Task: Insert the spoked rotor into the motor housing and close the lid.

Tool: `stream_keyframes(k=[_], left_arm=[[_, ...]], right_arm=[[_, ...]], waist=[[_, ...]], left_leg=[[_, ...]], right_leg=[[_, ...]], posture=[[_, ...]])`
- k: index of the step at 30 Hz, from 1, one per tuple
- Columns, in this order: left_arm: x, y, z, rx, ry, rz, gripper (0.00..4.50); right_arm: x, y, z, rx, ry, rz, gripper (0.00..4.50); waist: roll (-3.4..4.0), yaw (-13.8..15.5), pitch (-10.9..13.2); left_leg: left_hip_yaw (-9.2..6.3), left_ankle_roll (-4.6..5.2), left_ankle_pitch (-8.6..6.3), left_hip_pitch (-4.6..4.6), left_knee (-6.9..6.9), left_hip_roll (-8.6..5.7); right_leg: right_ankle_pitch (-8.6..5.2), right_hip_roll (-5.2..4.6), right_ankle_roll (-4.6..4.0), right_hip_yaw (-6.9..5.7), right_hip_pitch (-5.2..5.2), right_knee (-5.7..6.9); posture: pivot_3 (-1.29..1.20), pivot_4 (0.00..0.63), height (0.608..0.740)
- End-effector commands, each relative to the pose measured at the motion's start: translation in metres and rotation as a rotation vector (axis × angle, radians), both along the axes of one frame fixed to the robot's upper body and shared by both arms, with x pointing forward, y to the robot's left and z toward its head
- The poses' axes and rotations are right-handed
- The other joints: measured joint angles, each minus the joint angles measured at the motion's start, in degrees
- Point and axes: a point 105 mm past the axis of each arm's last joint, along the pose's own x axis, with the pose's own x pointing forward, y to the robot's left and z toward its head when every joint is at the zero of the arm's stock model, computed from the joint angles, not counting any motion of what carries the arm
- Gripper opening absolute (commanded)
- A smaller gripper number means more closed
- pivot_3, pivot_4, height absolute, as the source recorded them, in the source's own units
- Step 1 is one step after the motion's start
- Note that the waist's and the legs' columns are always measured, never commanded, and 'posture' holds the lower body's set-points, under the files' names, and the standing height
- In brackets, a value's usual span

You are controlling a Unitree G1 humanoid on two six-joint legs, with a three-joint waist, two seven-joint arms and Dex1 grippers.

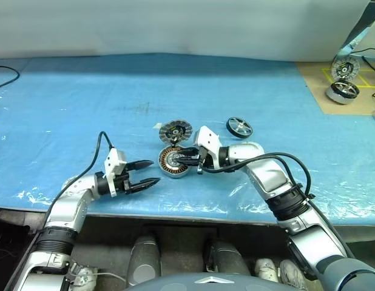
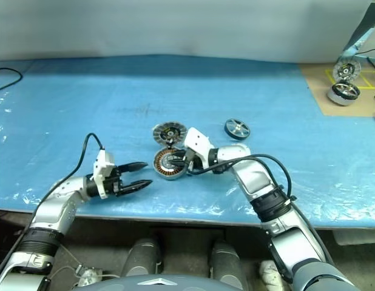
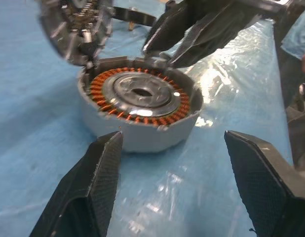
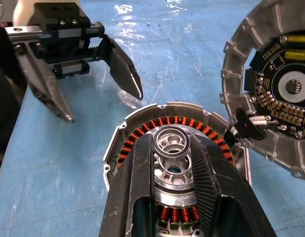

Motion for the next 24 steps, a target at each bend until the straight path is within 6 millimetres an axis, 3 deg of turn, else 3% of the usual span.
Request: stream_keyframes(k=[1, 14, 19, 24], left_arm=[[-0.001, 0.006, 0.003, 0.009, -0.047, -0.001, 3.45], [-0.004, 0.009, 0.004, -0.03, -0.063, 0.017, 3.45], [0.002, 0.001, 0.013, -0.037, -0.092, 0.016, 3.45], [0.002, -0.004, 0.009, -0.027, -0.093, 0.01, 3.45]], right_arm=[[0.001, 0.004, 0.006, 0.007, -0.036, 0.028, 0.66], [0.009, 0.002, -0.014, -0.019, -0.004, 0.0, 0.66], [0.011, 0.003, -0.012, -0.008, 0.002, -0.003, 0.66], [0.013, 0.007, -0.008, 0.013, 0.007, -0.001, 0.66]], waist=[[-0.01, 0.0, 0.0], [-0.02, 0.0, 0.0], [-0.02, 0.0, 0.0], [-0.02, 0.0, 0.0]], left_leg=[[0.0, 0.01, 0.0, 0.01, 0.03, -0.01], [0.02, 0.04, 0.02, 0.0, 0.04, 0.03], [0.02, 0.06, 0.03, -0.01, 0.05, 0.03], [0.03, 0.09, 0.04, -0.01, 0.05, 0.03]], right_leg=[[0.0, -0.01, 0.0, 0.0, 0.02, 0.0], [0.0, 0.0, -0.02, 0.0, 0.0, 0.01], [0.0, -0.01, -0.03, 0.0, 0.01, 0.02], [0.01, 0.0, -0.05, 0.0, 0.0, 0.02]], posture=[[0.0, 0.15, 0.74], [0.0, 0.15, 0.74], [0.0, 0.15, 0.74], [0.0, 0.15, 0.74]])
